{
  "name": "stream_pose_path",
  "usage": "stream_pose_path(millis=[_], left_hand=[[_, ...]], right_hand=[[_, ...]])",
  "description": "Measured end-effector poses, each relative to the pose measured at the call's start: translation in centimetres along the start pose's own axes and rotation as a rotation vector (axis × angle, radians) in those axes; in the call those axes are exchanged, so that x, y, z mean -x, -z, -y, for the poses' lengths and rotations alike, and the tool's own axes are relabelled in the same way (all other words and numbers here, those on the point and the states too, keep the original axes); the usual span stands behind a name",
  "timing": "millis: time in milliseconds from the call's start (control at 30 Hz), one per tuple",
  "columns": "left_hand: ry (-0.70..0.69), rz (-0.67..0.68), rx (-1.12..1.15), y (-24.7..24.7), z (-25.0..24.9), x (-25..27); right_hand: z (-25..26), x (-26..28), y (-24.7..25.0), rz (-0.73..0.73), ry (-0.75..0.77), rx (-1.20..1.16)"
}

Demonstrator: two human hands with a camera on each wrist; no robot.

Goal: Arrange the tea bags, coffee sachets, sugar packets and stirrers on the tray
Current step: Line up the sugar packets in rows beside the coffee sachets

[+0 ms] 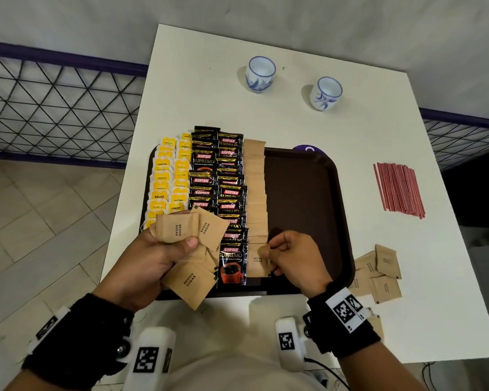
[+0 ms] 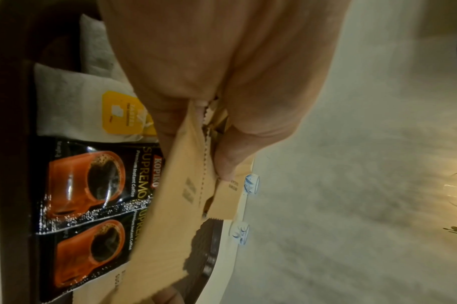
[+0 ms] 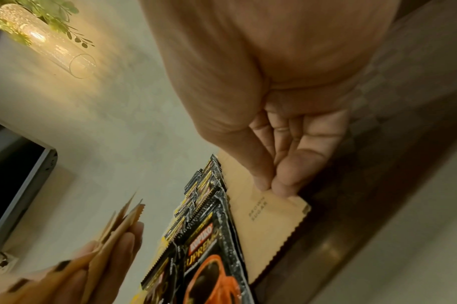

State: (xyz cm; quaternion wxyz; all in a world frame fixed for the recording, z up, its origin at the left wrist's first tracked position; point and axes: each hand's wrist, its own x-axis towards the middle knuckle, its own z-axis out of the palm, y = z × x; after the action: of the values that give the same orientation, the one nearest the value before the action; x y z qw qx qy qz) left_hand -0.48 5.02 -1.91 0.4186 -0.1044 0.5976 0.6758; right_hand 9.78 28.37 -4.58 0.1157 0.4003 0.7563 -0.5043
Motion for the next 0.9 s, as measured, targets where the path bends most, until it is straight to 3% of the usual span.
stream_pose_path(millis=[300, 433, 633, 900], left_hand=[[-0.026, 0.026, 0.019, -0.3, 0.1, -0.4], [-0.03, 0.064, 0.022, -0.6, 0.1, -0.6], [-0.056, 0.128, 0.019, -2.2, 0.1, -1.2], [-0.048, 0.185, 0.022, -3.3, 0.3, -1.5]], right_hand=[[0.3, 0.2, 0.0, -0.041, 0.011, 0.004], [1.4, 0.3, 0.8, -0.119, 0.155, 0.053], [5.3, 1.5, 0.9, 0.182, 0.193, -0.171], [5.5, 1.0, 0.3, 0.12, 0.164, -0.326]])
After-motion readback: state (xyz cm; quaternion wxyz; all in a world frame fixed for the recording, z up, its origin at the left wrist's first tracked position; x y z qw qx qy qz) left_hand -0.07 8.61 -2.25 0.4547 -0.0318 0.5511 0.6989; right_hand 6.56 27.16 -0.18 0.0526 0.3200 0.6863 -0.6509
